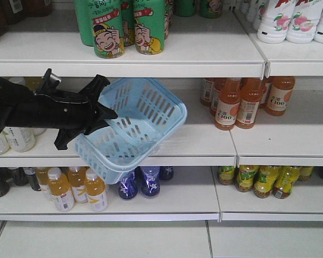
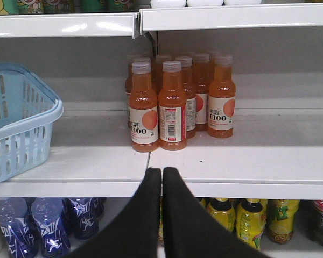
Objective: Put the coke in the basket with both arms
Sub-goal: 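Lift the basket off the shelf with the left gripper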
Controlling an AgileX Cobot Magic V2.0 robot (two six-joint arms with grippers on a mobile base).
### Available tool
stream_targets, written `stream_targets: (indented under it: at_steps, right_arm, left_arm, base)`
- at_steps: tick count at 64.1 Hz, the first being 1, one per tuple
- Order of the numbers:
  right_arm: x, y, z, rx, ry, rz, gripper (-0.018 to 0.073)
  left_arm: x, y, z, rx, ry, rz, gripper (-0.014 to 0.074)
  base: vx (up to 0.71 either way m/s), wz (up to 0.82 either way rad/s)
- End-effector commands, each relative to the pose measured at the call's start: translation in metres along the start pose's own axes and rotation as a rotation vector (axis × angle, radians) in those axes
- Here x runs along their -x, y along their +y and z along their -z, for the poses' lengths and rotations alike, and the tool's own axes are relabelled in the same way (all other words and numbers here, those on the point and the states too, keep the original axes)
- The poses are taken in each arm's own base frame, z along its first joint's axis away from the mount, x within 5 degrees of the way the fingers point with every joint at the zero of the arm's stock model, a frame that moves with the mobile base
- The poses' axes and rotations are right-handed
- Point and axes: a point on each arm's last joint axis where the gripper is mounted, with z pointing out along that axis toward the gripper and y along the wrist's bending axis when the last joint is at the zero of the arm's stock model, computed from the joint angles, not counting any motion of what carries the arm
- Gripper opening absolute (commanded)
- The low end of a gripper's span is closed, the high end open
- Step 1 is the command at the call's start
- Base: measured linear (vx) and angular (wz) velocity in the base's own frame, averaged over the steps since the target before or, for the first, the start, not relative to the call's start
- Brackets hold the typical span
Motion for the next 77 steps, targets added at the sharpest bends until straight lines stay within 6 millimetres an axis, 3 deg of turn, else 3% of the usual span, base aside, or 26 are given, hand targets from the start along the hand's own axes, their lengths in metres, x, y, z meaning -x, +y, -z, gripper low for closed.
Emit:
stream_targets:
  at_steps: [1,14,29,51,59,77]
  right_arm:
    - [0.005,0.0,0.001,-0.007,-0.085,0.006,-0.001]
    - [0.005,0.0,0.001,-0.007,-0.085,0.006,-0.001]
    - [0.005,0.0,0.001,-0.007,-0.085,0.006,-0.001]
    - [0.005,0.0,0.001,-0.007,-0.085,0.006,-0.001]
    - [0.005,0.0,0.001,-0.007,-0.085,0.006,-0.001]
    - [0.005,0.0,0.001,-0.007,-0.085,0.006,-0.001]
  left_arm:
    - [-0.013,-0.031,0.033,-0.105,0.043,-0.093,-0.0008]
    - [-0.041,-0.043,0.049,-0.137,0.2,-0.189,-0.0008]
    - [-0.093,-0.048,0.038,-0.172,0.388,-0.339,-0.0008]
    - [-0.135,-0.008,0.015,-0.263,0.425,-0.273,-0.0008]
    - [-0.141,0.005,0.013,-0.341,0.398,-0.206,-0.0008]
    - [-0.151,0.031,0.011,-0.284,0.449,-0.177,-0.0008]
  base:
    - [0.0,0.0]
    - [0.0,0.0]
    - [0.0,0.0]
    - [0.0,0.0]
    - [0.0,0.0]
    - [0.0,0.0]
